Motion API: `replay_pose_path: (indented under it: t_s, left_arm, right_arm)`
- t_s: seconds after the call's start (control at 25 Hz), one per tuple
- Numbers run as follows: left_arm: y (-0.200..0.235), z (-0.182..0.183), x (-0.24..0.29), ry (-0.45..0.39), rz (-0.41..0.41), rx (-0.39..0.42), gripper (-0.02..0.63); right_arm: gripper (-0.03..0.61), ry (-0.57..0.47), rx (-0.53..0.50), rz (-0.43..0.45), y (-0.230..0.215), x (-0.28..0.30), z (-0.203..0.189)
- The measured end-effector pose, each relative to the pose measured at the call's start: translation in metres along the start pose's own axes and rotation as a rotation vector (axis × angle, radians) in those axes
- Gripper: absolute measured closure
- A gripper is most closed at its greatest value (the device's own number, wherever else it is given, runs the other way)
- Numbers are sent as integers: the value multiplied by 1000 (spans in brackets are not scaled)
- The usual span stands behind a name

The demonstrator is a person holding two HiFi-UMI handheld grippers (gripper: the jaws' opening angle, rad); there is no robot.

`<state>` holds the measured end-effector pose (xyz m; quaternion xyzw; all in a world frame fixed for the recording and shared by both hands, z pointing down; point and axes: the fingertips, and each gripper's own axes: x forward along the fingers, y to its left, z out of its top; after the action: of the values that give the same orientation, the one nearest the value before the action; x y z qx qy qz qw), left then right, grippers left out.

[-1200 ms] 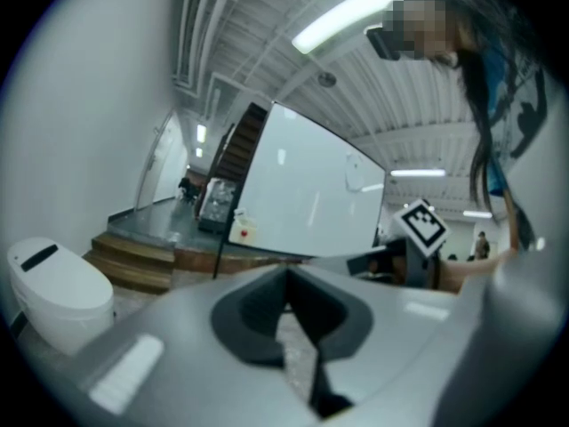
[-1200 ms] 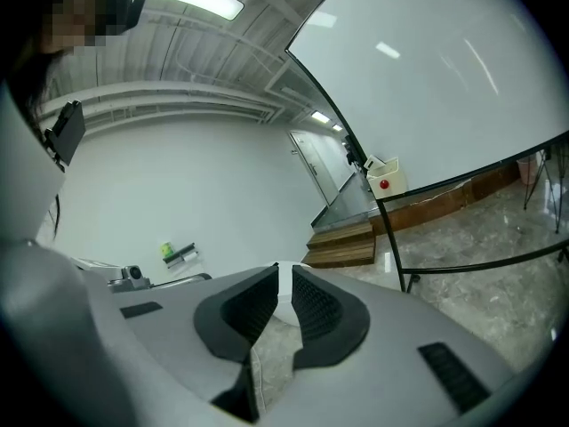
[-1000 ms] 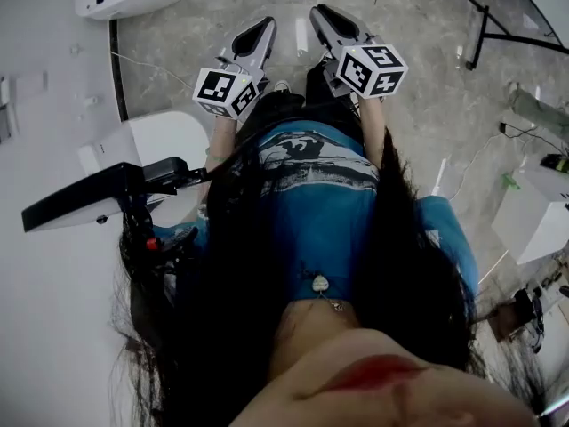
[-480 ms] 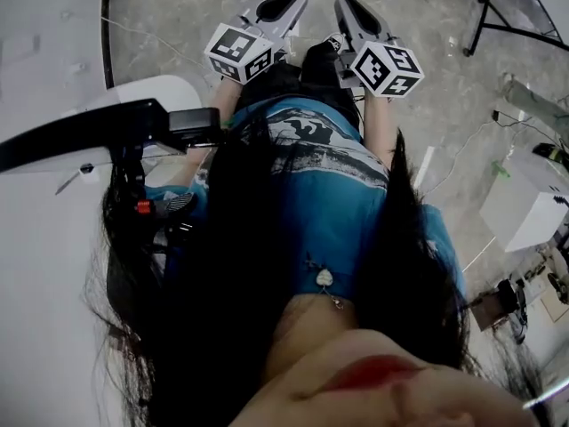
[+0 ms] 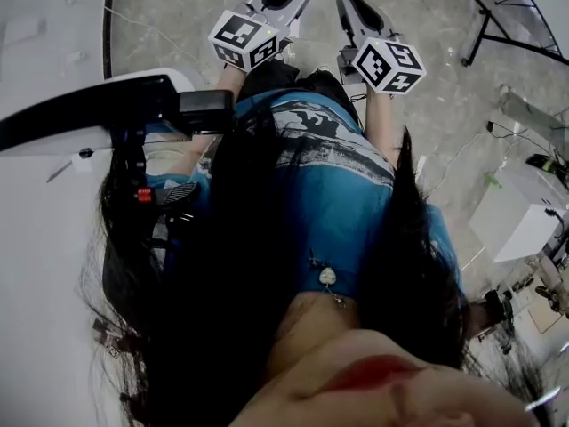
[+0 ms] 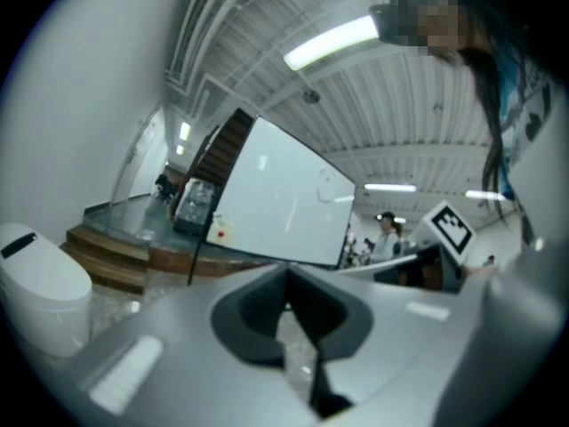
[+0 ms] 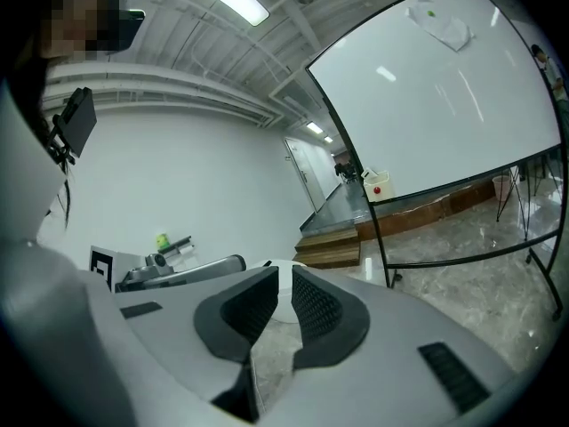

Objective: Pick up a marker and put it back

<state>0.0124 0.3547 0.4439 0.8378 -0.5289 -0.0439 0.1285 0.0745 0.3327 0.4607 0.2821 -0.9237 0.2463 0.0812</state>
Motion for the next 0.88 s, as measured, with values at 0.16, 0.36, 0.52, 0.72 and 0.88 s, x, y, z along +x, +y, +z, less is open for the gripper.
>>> replay_pose_path:
  t_s: [0.16, 0.36, 0.52, 0.72, 0.88]
  left_arm:
    - [-5, 6, 6, -5, 3, -2, 612]
    - [-29, 9, 20, -10, -1, 7, 612]
    - [-28, 10, 21, -19, 2, 9, 612]
    - [-27, 9, 20, -19, 7, 8, 612]
    - [-26, 4, 17, -14, 12, 9, 612]
  right_arm:
    - [526, 2, -23, 13, 2, -3, 9]
    - [526, 6, -34, 19, -11, -24, 15]
    - [526, 5, -40, 17, -12, -24, 15]
    - [526, 10, -42, 23, -11, -23, 13]
    - [526, 15, -42, 31, -9, -20, 8]
